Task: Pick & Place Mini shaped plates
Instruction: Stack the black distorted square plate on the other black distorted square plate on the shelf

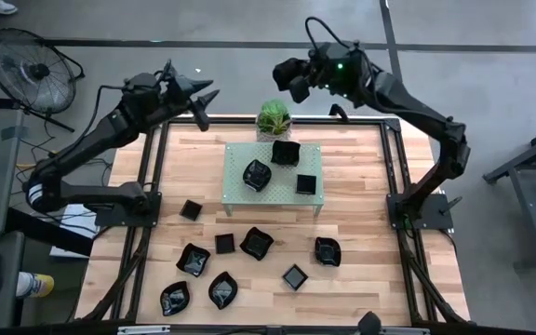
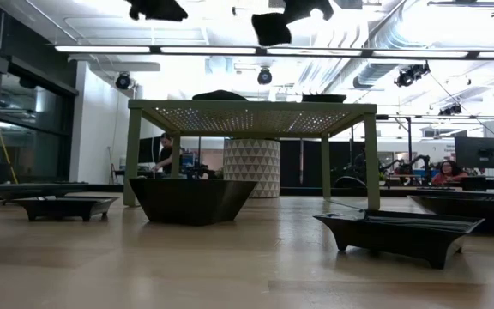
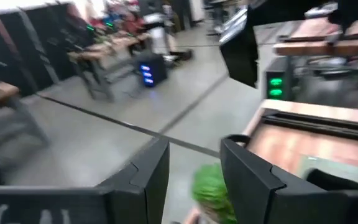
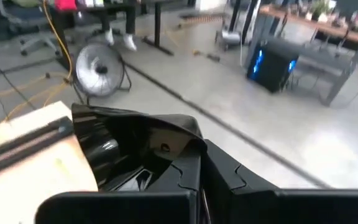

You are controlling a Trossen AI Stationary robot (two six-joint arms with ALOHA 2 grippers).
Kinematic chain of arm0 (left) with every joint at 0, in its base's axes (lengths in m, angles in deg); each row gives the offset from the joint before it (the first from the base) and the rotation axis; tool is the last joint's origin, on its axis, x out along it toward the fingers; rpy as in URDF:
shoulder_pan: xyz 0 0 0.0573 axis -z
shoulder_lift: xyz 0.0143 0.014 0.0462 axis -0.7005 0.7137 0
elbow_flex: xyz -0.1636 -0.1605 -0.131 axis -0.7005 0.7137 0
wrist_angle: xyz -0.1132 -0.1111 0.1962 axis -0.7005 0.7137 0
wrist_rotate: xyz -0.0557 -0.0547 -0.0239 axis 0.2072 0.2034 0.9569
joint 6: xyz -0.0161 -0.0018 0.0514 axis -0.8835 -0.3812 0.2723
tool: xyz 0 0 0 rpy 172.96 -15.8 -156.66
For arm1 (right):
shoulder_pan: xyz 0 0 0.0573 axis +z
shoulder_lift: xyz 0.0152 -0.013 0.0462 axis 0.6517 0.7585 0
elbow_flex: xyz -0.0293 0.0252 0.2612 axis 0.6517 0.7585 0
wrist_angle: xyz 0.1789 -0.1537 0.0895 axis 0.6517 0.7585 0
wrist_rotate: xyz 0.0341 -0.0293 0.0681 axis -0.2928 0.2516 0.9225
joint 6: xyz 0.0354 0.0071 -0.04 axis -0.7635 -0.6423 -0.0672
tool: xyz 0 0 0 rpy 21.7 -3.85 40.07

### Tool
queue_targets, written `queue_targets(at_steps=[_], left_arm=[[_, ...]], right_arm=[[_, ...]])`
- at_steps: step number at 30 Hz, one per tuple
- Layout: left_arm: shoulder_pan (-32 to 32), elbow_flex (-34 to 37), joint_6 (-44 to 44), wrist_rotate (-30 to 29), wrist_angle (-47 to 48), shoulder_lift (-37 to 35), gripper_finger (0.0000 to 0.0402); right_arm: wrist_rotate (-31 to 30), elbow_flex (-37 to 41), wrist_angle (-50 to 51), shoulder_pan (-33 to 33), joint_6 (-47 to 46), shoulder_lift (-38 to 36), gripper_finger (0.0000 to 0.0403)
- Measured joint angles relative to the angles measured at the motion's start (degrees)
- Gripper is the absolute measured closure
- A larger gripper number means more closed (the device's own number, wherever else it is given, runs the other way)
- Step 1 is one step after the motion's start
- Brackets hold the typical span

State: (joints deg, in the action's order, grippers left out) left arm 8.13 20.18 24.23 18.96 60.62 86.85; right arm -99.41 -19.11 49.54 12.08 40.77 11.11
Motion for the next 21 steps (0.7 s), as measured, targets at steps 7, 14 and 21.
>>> queue_targets(at_steps=[7, 14, 21], left_arm=[[-5.9, 6.3, -8.9, 13.3, -3.3, 0.0, 0.0261], [-7.7, 12.9, -14.4, 18.9, -12.3, 0.0, 0.0261], [-7.6, 17.0, -14.8, 20.4, -15.3, -0.8, 0.0261]], right_arm=[[1.3, -0.2, 9.0, -1.2, -6.2, -1.2, 0.0403], [2.5, -0.2, 18.5, -1.1, -14.6, -1.3, 0.0403], [6.5, -0.2, 26.7, -1.0, -26.8, -1.6, 0.0403]])
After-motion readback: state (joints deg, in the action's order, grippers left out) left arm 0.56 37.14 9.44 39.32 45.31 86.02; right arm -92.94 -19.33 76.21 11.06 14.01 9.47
